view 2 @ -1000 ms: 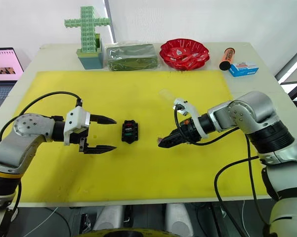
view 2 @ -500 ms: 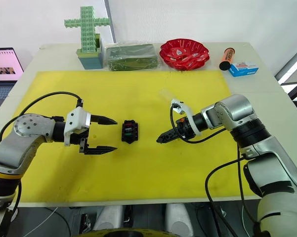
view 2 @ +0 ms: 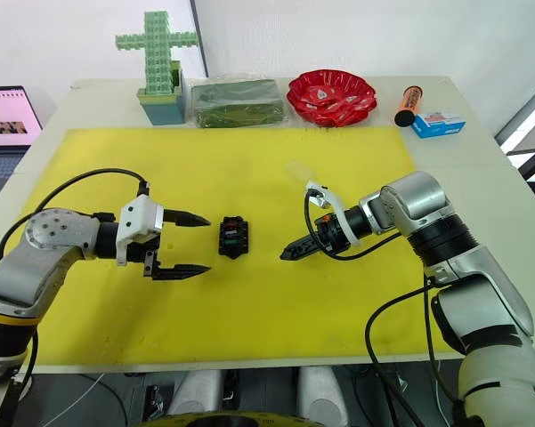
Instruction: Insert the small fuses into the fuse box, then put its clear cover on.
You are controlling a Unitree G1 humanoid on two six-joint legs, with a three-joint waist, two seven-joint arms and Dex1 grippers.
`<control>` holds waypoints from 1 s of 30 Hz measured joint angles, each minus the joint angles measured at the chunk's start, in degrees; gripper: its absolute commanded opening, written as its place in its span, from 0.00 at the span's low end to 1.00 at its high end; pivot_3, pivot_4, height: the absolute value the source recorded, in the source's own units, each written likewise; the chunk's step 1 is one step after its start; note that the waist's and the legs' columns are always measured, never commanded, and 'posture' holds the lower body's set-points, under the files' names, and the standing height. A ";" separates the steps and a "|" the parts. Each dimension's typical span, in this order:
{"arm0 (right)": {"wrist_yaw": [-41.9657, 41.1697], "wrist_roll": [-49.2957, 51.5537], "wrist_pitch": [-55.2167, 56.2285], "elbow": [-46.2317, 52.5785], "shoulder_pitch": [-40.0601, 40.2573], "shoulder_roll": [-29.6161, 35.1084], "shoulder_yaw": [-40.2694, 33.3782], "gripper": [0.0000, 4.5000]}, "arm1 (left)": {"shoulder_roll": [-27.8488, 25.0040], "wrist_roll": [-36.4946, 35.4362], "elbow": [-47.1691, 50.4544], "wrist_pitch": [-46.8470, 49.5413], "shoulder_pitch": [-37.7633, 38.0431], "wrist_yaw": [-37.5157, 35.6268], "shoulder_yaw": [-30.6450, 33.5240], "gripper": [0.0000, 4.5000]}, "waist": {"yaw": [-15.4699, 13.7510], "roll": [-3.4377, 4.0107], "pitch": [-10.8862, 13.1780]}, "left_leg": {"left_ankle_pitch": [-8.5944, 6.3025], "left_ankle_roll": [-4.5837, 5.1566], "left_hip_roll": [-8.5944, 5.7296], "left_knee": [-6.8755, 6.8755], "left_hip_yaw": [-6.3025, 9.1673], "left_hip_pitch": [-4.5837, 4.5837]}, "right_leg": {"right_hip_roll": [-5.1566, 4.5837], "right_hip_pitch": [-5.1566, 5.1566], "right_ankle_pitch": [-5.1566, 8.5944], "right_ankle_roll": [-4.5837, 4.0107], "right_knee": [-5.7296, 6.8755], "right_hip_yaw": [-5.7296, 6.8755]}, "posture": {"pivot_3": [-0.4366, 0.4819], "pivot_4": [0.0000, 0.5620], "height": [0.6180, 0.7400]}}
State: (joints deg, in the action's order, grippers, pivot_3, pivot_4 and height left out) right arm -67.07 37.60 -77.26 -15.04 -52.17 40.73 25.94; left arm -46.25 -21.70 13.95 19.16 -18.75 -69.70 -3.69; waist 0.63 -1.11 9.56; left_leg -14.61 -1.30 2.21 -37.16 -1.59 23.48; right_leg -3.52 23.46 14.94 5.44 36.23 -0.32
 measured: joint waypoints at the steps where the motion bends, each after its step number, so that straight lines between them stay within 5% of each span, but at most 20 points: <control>1: -0.06 -0.28 -0.02 -0.26 0.00 -0.32 -0.05 0.79 | 0.00 0.02 0.00 -0.03 0.02 0.04 0.00 1.00 | 0.03 0.00 0.00 | 0.00 0.00 0.00 0.00 0.00 0.00 | 0.00 0.00 0.00 0.00 0.00 0.00 | 0.48 0.27 1.00; 6: -0.67 -1.05 0.03 -2.38 -0.02 -1.62 -0.51 0.72 | 0.00 0.29 0.00 -0.18 0.20 0.27 0.00 1.00 | 0.06 0.00 0.00 | 0.00 0.00 0.00 0.00 0.00 -0.01 | 0.01 0.00 0.00 0.00 0.01 0.00 | 0.48 0.27 1.00; 11: -0.87 -2.54 0.05 -2.95 -0.01 -1.99 -0.48 0.37 | 0.00 0.50 0.00 -0.55 0.41 0.80 0.00 1.00 | 0.06 0.00 0.00 | 0.00 0.00 0.00 0.01 0.00 -0.01 | 0.01 0.00 0.00 0.00 0.01 0.00 | 0.48 0.27 1.00; 26: -2.62 -5.05 0.59 -5.26 0.00 -3.00 -0.36 0.37 | -0.01 1.08 0.00 -0.94 0.74 1.11 0.00 1.00 | 0.01 0.00 0.00 | 0.00 0.00 -0.02 -0.01 0.00 -0.01 | 0.00 -0.01 0.00 0.00 0.01 0.00 | 0.48 0.27 1.00; 30: -2.69 -5.91 0.78 -5.75 0.00 -3.34 -0.36 0.21 | -0.01 1.10 0.00 -0.97 0.74 1.11 0.00 1.00 | 0.01 0.00 0.00 | 0.00 0.00 -0.02 -0.01 0.00 -0.01 | 0.00 -0.01 0.00 0.00 0.02 0.00 | 0.48 0.27 1.00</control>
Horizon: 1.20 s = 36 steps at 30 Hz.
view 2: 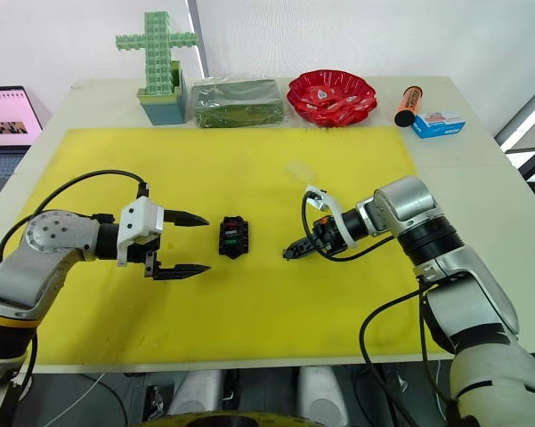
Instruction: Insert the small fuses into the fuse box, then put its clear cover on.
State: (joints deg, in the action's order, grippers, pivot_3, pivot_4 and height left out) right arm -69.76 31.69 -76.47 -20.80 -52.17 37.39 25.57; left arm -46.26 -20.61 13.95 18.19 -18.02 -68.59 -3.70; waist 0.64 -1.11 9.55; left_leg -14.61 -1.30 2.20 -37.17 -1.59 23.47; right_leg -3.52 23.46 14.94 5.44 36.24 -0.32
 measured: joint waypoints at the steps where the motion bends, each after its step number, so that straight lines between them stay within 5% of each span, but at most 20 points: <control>1: 0.05 -0.17 0.09 -0.24 0.00 -0.05 0.00 0.12 | 0.00 0.01 0.00 -0.01 0.00 0.00 0.00 1.00 | 0.00 0.00 0.00 | 0.00 0.00 0.00 0.00 0.00 0.00 | 0.00 0.00 0.00 0.00 0.00 0.00 | 0.48 0.27 1.00; 3: -0.12 -0.52 0.24 -0.55 0.00 -0.19 0.00 0.01 | 0.00 0.02 0.00 -0.01 0.00 0.00 0.00 1.00 | 0.03 0.00 0.00 | 0.00 0.00 0.00 0.00 0.00 0.00 | 0.00 0.00 0.00 0.00 0.00 0.00 | 0.48 0.27 1.00; 20: -0.31 -1.42 1.17 -0.54 0.00 -0.32 -0.15 0.01 | -0.02 0.18 -0.04 -0.03 0.00 0.00 0.01 1.00 | 0.02 0.00 0.00 | 0.00 0.00 0.00 -0.01 0.00 0.00 | 0.00 0.00 0.00 0.00 0.01 0.00 | 0.48 0.27 1.00; 26: 1.36 -2.41 4.67 10.58 -0.25 2.24 -0.78 0.01 | -1.04 0.19 -1.78 -0.43 -0.01 -0.04 0.43 1.00 | 0.03 0.04 0.02 | 0.00 0.00 0.00 0.00 0.00 0.00 | 0.00 0.03 0.00 0.00 0.02 0.00 | 0.48 0.27 1.00; 36: 4.16 -10.40 18.67 15.59 -13.59 -4.74 1.35 0.01 | 0.10 1.80 -10.11 -3.42 -3.32 -0.02 0.34 1.00 | 0.02 0.03 0.02 | 0.00 0.00 0.01 0.01 -0.02 0.01 | 0.02 0.07 0.00 0.00 0.05 0.01 | 0.48 0.27 1.00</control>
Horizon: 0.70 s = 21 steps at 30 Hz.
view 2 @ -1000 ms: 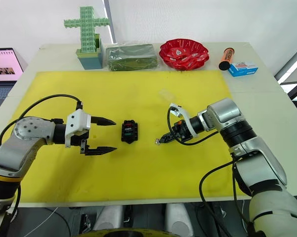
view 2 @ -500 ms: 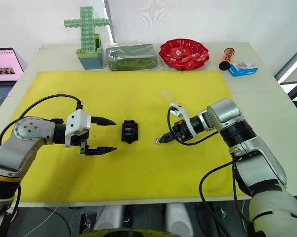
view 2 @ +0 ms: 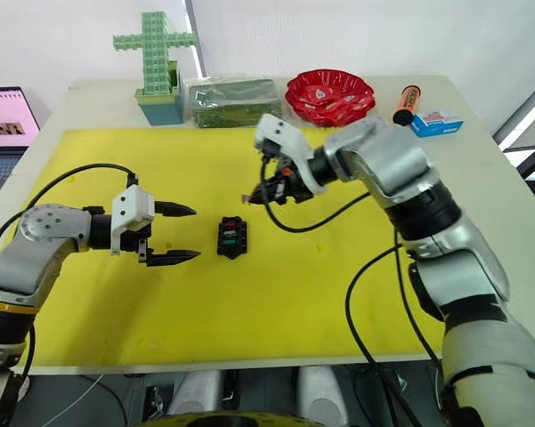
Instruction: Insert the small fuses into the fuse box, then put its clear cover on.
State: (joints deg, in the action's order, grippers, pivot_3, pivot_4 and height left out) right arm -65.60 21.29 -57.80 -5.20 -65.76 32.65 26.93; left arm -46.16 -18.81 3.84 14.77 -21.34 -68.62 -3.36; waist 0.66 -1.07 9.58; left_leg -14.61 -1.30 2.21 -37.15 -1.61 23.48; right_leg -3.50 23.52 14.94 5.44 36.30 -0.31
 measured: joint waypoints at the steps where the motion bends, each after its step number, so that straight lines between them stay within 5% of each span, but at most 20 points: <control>1: -0.03 -1.15 1.78 -0.54 -0.27 -0.78 1.10 0.01 | 0.25 0.19 -0.63 -0.22 -0.07 0.01 -0.16 1.00 | -0.10 0.00 0.00 | 0.00 0.00 -0.01 -0.01 0.00 0.00 | -0.01 0.00 0.00 0.00 0.00 0.00 | 0.48 0.27 1.00; 9: -1.08 -10.15 10.72 -6.07 -1.76 -4.89 8.12 0.01 | 1.56 0.89 -1.40 -0.58 -0.42 0.25 -0.36 1.00 | 0.13 0.00 0.00 | 0.00 0.00 -0.05 -0.02 0.01 0.01 | -0.04 0.01 0.00 0.01 0.02 0.00 | 0.48 0.27 1.00; 21: -2.94 -14.44 11.11 -8.70 -1.92 -9.26 8.62 0.01 | 1.80 1.29 -0.88 -0.57 0.37 0.65 -0.36 1.00 | 0.04 0.00 0.00 | 0.00 -0.01 -0.05 -0.03 0.01 0.01 | -0.04 0.00 0.00 0.01 0.02 0.00 | 0.48 0.27 1.00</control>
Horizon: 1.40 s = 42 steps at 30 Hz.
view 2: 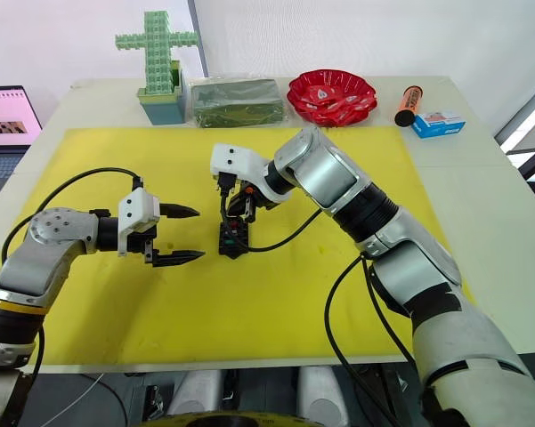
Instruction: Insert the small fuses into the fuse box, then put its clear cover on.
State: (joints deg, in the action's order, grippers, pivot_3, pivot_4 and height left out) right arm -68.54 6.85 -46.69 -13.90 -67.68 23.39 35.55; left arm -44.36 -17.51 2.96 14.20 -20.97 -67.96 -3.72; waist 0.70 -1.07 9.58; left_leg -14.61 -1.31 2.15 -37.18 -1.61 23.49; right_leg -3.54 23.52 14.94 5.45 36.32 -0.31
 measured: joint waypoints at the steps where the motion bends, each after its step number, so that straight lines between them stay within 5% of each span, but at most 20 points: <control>1: -0.08 -0.19 -0.21 -0.02 0.00 -0.09 0.00 0.01 | 0.00 0.02 0.05 0.00 0.02 0.00 0.00 1.00 | 0.04 0.00 0.00 | 0.00 0.00 0.00 0.00 0.00 0.00 | 0.00 0.00 0.00 0.00 0.00 0.00 | 0.48 0.27 1.00; 42: -1.62 -5.54 0.01 -2.50 1.32 -2.00 0.03 0.01 | 0.06 0.61 1.86 0.14 0.78 0.64 -0.03 1.00 | 0.10 0.00 0.00 | 0.00 0.00 0.00 0.01 0.00 0.00 | 0.00 0.00 0.00 0.00 0.00 0.00 | 0.48 0.27 1.00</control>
State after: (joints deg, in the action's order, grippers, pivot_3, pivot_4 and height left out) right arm -70.16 1.31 -46.68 -16.40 -66.36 21.39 35.58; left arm -44.30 -16.90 4.82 14.33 -20.19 -67.32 -3.75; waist 0.80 -1.07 9.57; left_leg -14.61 -1.31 2.15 -37.17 -1.61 23.49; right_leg -3.54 23.52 14.94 5.45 36.32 -0.31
